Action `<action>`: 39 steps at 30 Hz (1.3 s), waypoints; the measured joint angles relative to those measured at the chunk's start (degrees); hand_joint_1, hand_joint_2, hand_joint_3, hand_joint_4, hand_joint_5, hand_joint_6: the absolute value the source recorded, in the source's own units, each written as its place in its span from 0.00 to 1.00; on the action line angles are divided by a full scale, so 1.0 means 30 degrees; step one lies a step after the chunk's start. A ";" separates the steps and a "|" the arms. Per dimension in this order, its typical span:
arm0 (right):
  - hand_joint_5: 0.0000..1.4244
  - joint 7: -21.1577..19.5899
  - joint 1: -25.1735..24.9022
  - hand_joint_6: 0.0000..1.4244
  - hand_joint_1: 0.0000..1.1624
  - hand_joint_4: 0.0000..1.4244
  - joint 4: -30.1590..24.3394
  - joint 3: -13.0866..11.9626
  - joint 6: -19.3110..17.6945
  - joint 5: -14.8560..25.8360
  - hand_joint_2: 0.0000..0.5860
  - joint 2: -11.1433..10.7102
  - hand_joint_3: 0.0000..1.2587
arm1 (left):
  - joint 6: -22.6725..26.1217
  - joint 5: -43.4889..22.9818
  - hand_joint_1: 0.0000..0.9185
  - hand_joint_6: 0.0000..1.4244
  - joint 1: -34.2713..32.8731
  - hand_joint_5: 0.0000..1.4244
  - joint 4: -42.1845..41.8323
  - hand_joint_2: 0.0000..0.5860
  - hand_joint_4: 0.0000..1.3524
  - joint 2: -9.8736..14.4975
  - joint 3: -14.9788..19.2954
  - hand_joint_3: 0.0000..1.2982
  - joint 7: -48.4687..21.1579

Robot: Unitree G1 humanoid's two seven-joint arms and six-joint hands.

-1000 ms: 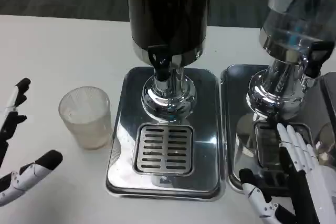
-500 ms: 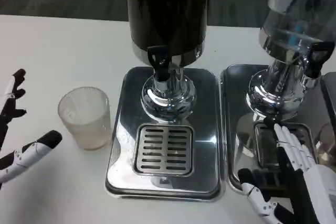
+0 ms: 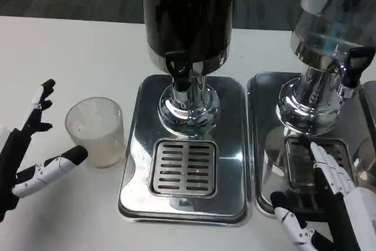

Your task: Grasp the cup under the faucet to collect the drink, then remove the cup.

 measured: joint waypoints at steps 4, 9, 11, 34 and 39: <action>0.05 0.0035 0.0026 0.04 0.22 0.04 -0.0070 -0.0004 0.0000 0.0000 0.54 -0.0037 0.04 | 0.0011 0.0016 0.09 0.20 -0.0594 0.05 0.0583 0.00 0.00 0.0014 -0.0373 0.00 -0.0148; 0.05 0.0125 0.0015 0.04 0.22 0.04 -0.0281 -0.0020 -0.0003 0.0037 0.54 -0.0130 0.04 | 0.0178 0.0062 0.08 0.20 -0.1407 0.04 0.1377 0.00 0.00 0.0047 -0.0692 0.00 -0.0795; 0.06 0.0133 0.0019 0.04 0.22 0.04 -0.0312 -0.0028 -0.0003 0.0056 0.54 -0.0144 0.04 | 0.0214 0.0063 0.07 0.20 -0.1707 0.04 0.1655 0.00 0.00 0.0054 -0.0872 0.00 -0.1063; 0.07 0.0157 0.0812 0.05 0.24 0.05 -0.1222 -0.0417 -0.0001 0.0102 0.52 -0.0299 0.06 | 0.2196 0.1810 0.15 0.22 -0.4449 0.09 0.3604 0.00 0.00 0.0053 -0.3454 0.00 0.0513; 0.07 0.0205 0.0869 0.06 0.27 0.06 -0.1348 -0.0421 0.0001 0.0084 0.53 -0.0297 0.07 | 0.2592 0.2123 0.18 0.33 -0.4671 0.19 0.3639 0.00 0.03 0.0052 -0.3943 0.00 0.1345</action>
